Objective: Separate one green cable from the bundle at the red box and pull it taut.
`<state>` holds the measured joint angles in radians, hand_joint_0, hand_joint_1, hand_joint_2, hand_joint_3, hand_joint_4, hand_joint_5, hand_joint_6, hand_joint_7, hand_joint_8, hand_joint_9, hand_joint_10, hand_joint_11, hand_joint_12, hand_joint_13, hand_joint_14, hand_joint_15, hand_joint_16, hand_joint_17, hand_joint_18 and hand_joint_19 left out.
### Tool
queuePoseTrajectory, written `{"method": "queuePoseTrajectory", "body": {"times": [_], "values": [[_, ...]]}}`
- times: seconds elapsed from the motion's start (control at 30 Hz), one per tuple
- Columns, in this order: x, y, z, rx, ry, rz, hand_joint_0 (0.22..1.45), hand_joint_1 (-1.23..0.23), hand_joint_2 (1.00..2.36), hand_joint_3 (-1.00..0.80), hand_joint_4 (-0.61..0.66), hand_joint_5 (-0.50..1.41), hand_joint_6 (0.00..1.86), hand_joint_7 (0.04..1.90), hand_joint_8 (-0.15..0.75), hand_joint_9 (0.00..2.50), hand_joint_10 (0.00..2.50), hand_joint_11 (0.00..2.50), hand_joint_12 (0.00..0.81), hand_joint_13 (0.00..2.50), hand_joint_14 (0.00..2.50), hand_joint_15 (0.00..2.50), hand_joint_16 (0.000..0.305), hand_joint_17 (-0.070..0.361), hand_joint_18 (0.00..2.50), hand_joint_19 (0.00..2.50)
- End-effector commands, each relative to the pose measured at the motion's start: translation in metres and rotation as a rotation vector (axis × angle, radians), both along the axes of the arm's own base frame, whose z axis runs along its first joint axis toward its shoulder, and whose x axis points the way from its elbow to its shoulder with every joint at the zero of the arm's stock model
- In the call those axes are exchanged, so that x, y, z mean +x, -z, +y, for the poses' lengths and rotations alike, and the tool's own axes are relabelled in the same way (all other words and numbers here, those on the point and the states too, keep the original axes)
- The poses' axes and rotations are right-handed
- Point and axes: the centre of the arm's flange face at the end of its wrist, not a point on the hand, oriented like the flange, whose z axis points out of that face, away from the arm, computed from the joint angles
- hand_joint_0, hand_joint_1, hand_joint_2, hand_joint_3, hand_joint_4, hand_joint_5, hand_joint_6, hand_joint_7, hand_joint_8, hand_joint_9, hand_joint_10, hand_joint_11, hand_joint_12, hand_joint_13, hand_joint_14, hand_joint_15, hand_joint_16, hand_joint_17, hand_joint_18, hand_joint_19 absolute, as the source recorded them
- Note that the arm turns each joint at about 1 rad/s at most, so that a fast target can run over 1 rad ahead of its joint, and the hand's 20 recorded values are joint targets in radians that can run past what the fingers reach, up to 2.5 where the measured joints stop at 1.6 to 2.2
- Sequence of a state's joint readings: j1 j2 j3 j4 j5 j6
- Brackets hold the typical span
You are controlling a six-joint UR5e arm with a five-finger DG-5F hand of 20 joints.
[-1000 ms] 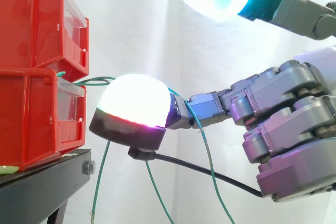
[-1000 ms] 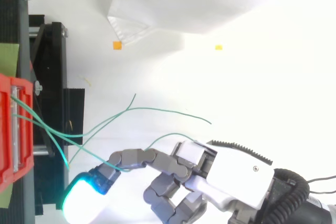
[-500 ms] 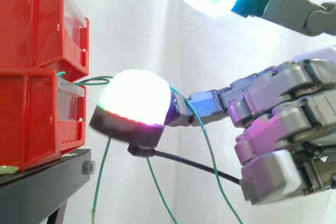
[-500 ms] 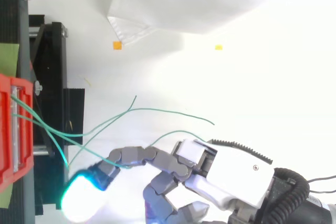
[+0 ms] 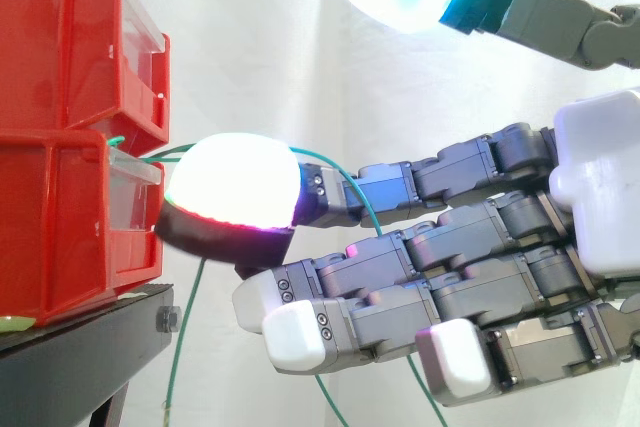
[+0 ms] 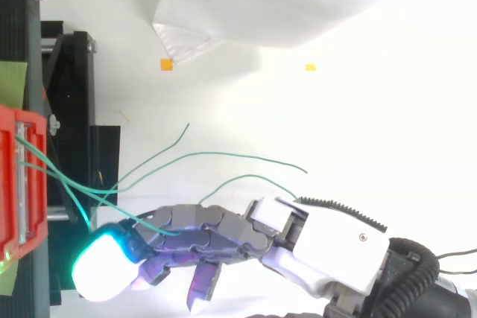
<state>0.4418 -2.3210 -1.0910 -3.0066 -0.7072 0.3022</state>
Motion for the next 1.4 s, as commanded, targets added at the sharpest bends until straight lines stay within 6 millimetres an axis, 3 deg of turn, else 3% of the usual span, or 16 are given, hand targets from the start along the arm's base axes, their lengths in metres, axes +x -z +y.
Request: {"method": "queuePoseTrajectory", "body": {"times": [0.0,0.1,0.17,0.27,0.3,0.4,0.43,0.47,0.57,0.67,0.73,0.83,0.87,1.07,1.2,1.37], "values": [[0.0001,-0.0002,0.0,0.0,0.0,0.0,0.44,-0.74,1.0,-0.5,0.4,-0.05,0.5,1.1,0.294,0.61,0.01,0.4,0.339,0.42,0.02,0.61,0.049,0.111,0.52,1.09],[0.0001,-0.0002,0.0,0.0,0.0,0.0,0.46,-0.76,1.0,-0.5,0.25,0.02,0.53,1.43,0.247,0.9,0.01,0.46,0.324,0.56,0.02,0.64,0.044,0.1,0.57,1.12],[0.0001,-0.0002,0.0,0.0,0.0,0.0,0.46,-0.76,1.0,-0.5,0.15,-0.01,0.74,1.15,0.24,1.07,0.01,0.57,0.317,0.63,0.02,0.67,0.043,0.096,0.63,1.14],[0.0001,-0.0002,0.0,0.002,0.0,-0.001,0.46,-0.76,1.0,-0.5,0.12,-0.02,0.8,1.13,0.239,1.12,0.02,0.61,0.314,0.66,0.02,0.69,0.042,0.095,0.64,1.14],[-0.0001,-0.0001,-0.0001,0.001,0.0,0.0,0.46,-0.76,1.0,-0.5,0.17,0.0,0.67,1.3,0.233,1.09,0.01,0.56,0.313,0.66,0.02,0.69,0.043,0.096,0.64,1.14],[-0.0002,-0.0001,-0.0001,0.002,0.0,0.001,0.47,-0.76,1.0,-0.5,0.25,0.01,0.5,1.47,0.227,1.06,0.02,0.52,0.311,0.67,0.02,0.7,0.043,0.097,0.65,1.14],[-0.0002,-0.0001,-0.0001,0.002,0.0,0.001,0.46,-0.76,1.0,-0.5,0.31,-0.03,0.5,1.04,0.228,0.99,0.02,0.51,0.313,0.66,0.02,0.69,0.044,0.099,0.64,1.12],[-0.0002,-0.0001,-0.0001,0.002,0.0,0.001,0.46,-0.76,1.0,-0.5,0.31,-0.05,0.5,0.9,0.239,0.97,0.01,0.5,0.315,0.64,0.02,0.69,0.045,0.101,0.64,1.11],[-0.0004,0.0005,-0.0002,0.002,0.0,0.001,0.45,-0.75,1.0,-0.5,0.27,-0.1,0.5,0.75,0.257,0.87,0.01,0.49,0.33,0.61,0.02,0.68,0.047,0.105,0.63,1.1],[-0.0001,-0.0001,-0.0001,0.002,0.0,0.0,0.44,-0.77,1.0,-0.5,0.31,-0.04,0.5,0.96,0.257,0.94,0.01,0.53,0.331,0.6,0.02,0.68,0.048,0.107,0.6,1.09],[-0.0001,-0.0001,-0.0001,0.002,0.0,0.0,0.43,-0.78,1.0,-0.5,0.23,0.01,0.5,1.2,0.261,1.05,0.01,0.56,0.335,0.65,0.02,0.69,0.049,0.11,0.62,1.07],[0.0001,-0.0002,0.0,0.002,0.0,-0.001,0.42,-0.78,1.0,-0.5,0.17,0.04,0.5,1.34,0.257,1.18,0.02,0.59,0.343,0.73,0.02,0.7,0.052,0.116,0.67,1.07],[0.0002,0.0009,0.0001,0.001,0.0,0.0,0.41,-0.78,1.0,-0.5,0.16,0.05,0.5,1.36,0.259,1.21,0.01,0.58,0.344,0.74,0.02,0.69,0.052,0.118,0.68,1.06],[0.0002,-0.0002,-0.0011,0.002,0.002,-0.001,0.37,-0.72,1.0,-0.5,-0.01,0.06,0.74,0.97,0.229,1.71,0.02,0.65,0.353,1.14,0.02,0.75,0.06,0.134,0.98,1.06],[0.0004,-0.0002,-0.0022,0.002,0.003,-0.001,0.34,-0.58,1.0,-0.5,-0.03,0.05,0.79,1.12,0.26,1.84,0.02,0.75,0.387,1.24,0.02,0.8,0.068,0.152,1.07,1.03],[0.0004,-0.0002,-0.0022,0.0,0.003,0.0,0.35,-0.55,1.0,-0.5,-0.02,0.02,0.83,1.32,0.292,1.71,0.03,0.92,0.398,1.12,0.02,0.84,0.069,0.154,0.93,0.98]]}}
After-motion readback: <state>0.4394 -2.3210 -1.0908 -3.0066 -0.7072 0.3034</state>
